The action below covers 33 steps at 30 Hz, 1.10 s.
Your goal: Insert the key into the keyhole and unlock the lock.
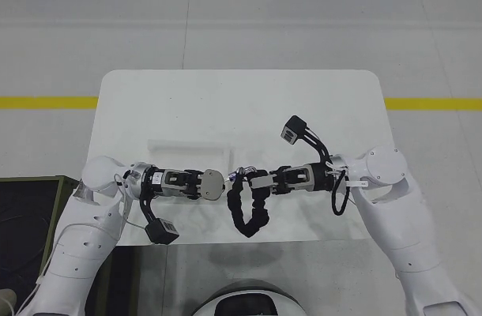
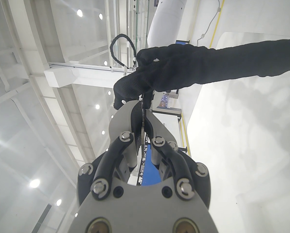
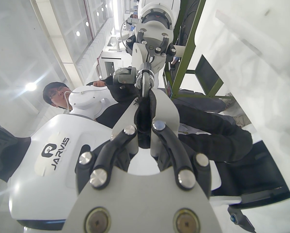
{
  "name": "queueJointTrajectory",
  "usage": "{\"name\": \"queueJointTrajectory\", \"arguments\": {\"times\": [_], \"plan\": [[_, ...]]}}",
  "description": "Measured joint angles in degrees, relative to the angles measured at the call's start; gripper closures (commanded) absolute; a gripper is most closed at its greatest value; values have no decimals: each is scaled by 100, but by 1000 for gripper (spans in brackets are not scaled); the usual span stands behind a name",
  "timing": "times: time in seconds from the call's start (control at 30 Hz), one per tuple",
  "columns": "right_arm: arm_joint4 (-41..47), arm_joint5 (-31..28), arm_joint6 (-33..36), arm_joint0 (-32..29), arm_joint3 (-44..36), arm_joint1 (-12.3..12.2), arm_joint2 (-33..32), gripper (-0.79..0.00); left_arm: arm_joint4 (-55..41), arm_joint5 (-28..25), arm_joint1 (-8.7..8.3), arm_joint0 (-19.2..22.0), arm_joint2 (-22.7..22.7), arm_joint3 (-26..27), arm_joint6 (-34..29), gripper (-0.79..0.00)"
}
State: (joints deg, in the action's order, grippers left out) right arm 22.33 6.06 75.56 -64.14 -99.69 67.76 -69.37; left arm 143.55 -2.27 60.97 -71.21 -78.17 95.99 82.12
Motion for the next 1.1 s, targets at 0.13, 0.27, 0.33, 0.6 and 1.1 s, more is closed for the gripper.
{"name": "queueJointTrajectory", "arguments": {"times": [0.13,0.27,0.33,0.6,1.1], "plan": [[14,-20,-34,-2,2,0,40,0,-5,-17,-1,0,14,-1,-16,0],[46,-38,-37,1,17,-2,55,0,-18,-44,-1,5,37,-21,-32,0],[59,-43,-29,-1,19,-5,58,0,-39,-53,0,8,48,-33,-32,0],[135,-28,37,0,48,-21,34,0,-264,-127,10,34,43,-76,-77,-785],[463,-202,-99,-131,62,-91,-404,0,-1917,-630,75,-39,-191,-625,-323,-785]]}}
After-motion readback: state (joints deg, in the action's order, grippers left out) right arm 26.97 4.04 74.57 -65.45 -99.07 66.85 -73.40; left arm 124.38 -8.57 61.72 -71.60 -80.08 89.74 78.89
